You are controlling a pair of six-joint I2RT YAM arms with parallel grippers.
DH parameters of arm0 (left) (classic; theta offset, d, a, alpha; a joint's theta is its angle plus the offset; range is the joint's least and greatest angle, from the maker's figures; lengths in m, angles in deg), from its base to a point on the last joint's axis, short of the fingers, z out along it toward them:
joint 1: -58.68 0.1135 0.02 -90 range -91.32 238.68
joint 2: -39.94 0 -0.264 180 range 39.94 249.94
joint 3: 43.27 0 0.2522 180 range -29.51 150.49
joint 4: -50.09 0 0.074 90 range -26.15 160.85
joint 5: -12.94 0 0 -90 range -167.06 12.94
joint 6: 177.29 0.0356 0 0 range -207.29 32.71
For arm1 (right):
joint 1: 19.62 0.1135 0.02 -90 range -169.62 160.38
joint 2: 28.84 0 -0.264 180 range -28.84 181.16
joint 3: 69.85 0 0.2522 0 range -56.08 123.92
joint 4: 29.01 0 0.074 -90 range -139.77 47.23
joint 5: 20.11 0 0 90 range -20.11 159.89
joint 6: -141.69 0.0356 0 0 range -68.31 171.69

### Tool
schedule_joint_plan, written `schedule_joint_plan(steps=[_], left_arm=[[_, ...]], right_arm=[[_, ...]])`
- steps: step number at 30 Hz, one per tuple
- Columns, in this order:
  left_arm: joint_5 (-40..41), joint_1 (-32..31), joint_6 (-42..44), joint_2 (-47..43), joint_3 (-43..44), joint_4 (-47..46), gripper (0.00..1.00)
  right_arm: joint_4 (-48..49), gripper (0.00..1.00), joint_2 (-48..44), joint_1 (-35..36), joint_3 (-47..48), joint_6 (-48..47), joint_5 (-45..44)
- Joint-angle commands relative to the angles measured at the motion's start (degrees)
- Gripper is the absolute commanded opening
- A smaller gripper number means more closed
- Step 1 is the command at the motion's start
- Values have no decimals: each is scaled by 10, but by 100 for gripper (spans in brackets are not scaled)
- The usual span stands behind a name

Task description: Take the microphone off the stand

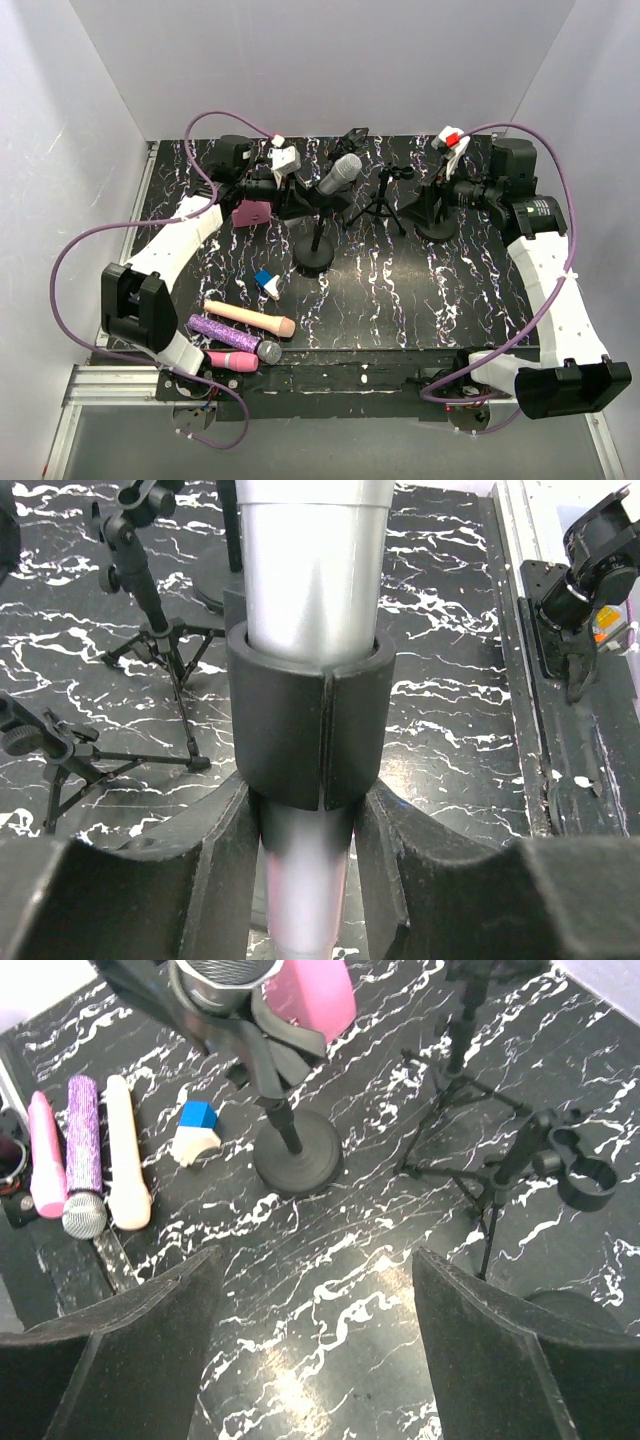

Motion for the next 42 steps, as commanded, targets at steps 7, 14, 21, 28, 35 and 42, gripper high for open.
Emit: schedule_joint_plan(steps=[7,14,21,28,35,42], left_arm=[[22,-9,20,-45,-52,-50,71],[127,-9,-59,-84,-8,-49,98],[97,-9,-141,-10,127,10,98],[35,-9,-109,52,199,54,90],[22,-11,-75,87,242,107,73],[-21,-13,-39,125,330,200,35]], right_arm=[[-40,80,6,-2,14,-25,35],[-31,80,29,-2,10,-49,70],[-17,81,83,24,29,-122,120],[11,82,137,46,59,-138,129],[58,82,155,60,48,-145,146],[137,90,198,119,64,-170,130]])
